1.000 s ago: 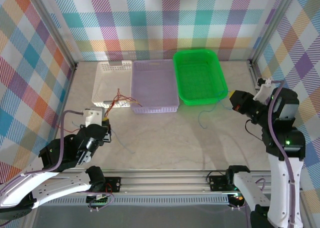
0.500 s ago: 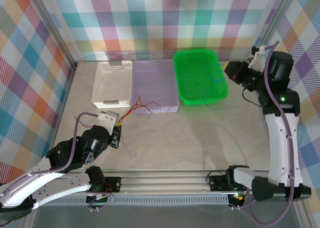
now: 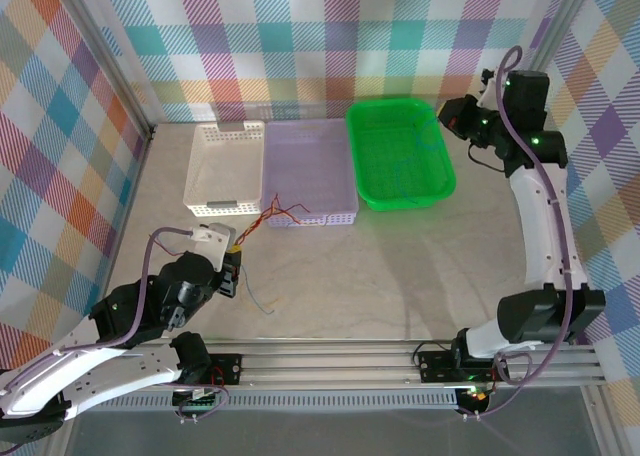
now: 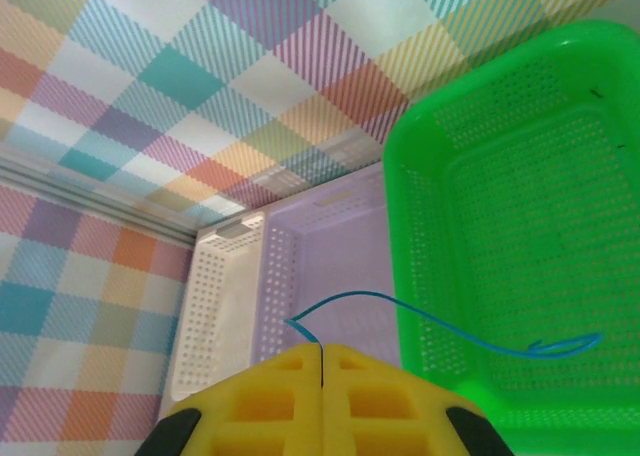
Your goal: Untangle the cables
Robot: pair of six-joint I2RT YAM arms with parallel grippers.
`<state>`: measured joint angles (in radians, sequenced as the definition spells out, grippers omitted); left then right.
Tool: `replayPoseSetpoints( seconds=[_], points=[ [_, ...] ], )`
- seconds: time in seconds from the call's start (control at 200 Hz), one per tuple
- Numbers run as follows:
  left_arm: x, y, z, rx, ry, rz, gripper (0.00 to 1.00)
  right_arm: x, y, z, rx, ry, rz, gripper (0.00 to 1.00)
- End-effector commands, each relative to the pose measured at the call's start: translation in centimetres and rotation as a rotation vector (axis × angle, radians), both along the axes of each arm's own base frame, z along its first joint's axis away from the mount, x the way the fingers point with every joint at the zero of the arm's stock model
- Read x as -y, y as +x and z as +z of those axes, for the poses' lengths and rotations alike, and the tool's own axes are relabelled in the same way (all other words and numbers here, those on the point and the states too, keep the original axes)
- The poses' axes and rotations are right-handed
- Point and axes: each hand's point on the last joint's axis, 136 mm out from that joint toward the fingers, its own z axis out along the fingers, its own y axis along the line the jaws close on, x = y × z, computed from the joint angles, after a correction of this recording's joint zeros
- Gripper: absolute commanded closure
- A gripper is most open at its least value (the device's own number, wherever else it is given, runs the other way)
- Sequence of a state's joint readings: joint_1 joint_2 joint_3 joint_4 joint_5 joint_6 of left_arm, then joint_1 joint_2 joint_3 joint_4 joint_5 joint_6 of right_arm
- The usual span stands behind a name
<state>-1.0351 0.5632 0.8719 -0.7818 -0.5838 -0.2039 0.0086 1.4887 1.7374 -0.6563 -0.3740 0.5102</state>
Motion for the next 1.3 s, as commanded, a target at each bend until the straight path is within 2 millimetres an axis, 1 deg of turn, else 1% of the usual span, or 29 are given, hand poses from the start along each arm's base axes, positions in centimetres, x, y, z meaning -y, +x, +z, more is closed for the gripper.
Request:
replayPoseSetpoints(
  seconds=[0.0,0.13,0.265,0.36,0.405,0.525,0.655,0.82,0.885,0.91,0.95,1.02,1.085,1.12,1.195,1.3],
  points=[
    [0.0,0.2,0.4,0.021,-0.013,-0.003,1.00,0.2,2.2,0.2,0.059,-0.064,-0.021,1.00],
    [0.2,0.2,0.2,0.015,-0.008,-0.007,1.00,-0.7,4.8,-2.1,0.034,-0.139,-0.022,1.00],
    [0.4,0.2,0.1,0.010,-0.006,-0.014,1.00,-1.2,7.5,-5.8,-0.035,-0.173,-0.015,1.00],
    [0.4,0.1,0.1,0.008,-0.005,-0.017,1.00,-1.2,8.8,-8.2,-0.081,-0.186,-0.017,1.00],
    [0.4,0.1,0.1,0.008,-0.006,-0.017,1.00,-1.1,9.4,-9.7,-0.112,-0.196,-0.018,1.00],
    [0.6,0.1,0.0,0.005,-0.004,-0.021,1.00,-1.3,9.8,-13.2,-0.191,-0.207,-0.003,1.00],
    [0.8,0.2,-0.2,-0.002,0.005,-0.027,1.00,-1.3,9.9,-16.4,-0.251,-0.228,0.000,1.00],
    [1.0,0.2,-0.4,-0.008,0.011,-0.032,1.00,-1.5,10.2,-19.1,-0.320,-0.284,0.023,1.00],
    [1.0,0.2,-0.4,-0.010,0.015,-0.033,1.00,-1.7,10.2,-20.1,-0.370,-0.295,0.039,0.95],
    [1.1,0.2,-0.4,-0.011,0.016,-0.035,1.00,-1.8,10.1,-20.4,-0.385,-0.297,0.045,0.94],
    [1.1,0.2,-0.5,-0.013,0.020,-0.034,1.00,-1.9,10.1,-20.5,-0.394,-0.299,0.051,0.93],
    [1.1,0.2,-0.4,-0.012,0.016,-0.034,1.00,-2.2,10.1,-20.2,-0.384,-0.297,0.054,0.88],
    [1.1,0.2,-0.6,-0.014,0.018,-0.035,1.00,-2.5,9.9,-19.3,-0.363,-0.289,0.056,0.80],
    [1.2,0.2,-0.6,-0.017,0.020,-0.037,1.00,-2.6,9.8,-18.3,-0.344,-0.283,0.056,0.75],
    [1.5,0.3,-0.9,-0.029,0.030,-0.045,1.00,-3.0,9.3,-16.3,-0.304,-0.265,0.060,0.69],
    [2.0,0.2,-1.1,-0.043,0.036,-0.064,1.00,-3.1,8.1,-12.6,-0.220,-0.234,0.045,0.57]
  ],
)
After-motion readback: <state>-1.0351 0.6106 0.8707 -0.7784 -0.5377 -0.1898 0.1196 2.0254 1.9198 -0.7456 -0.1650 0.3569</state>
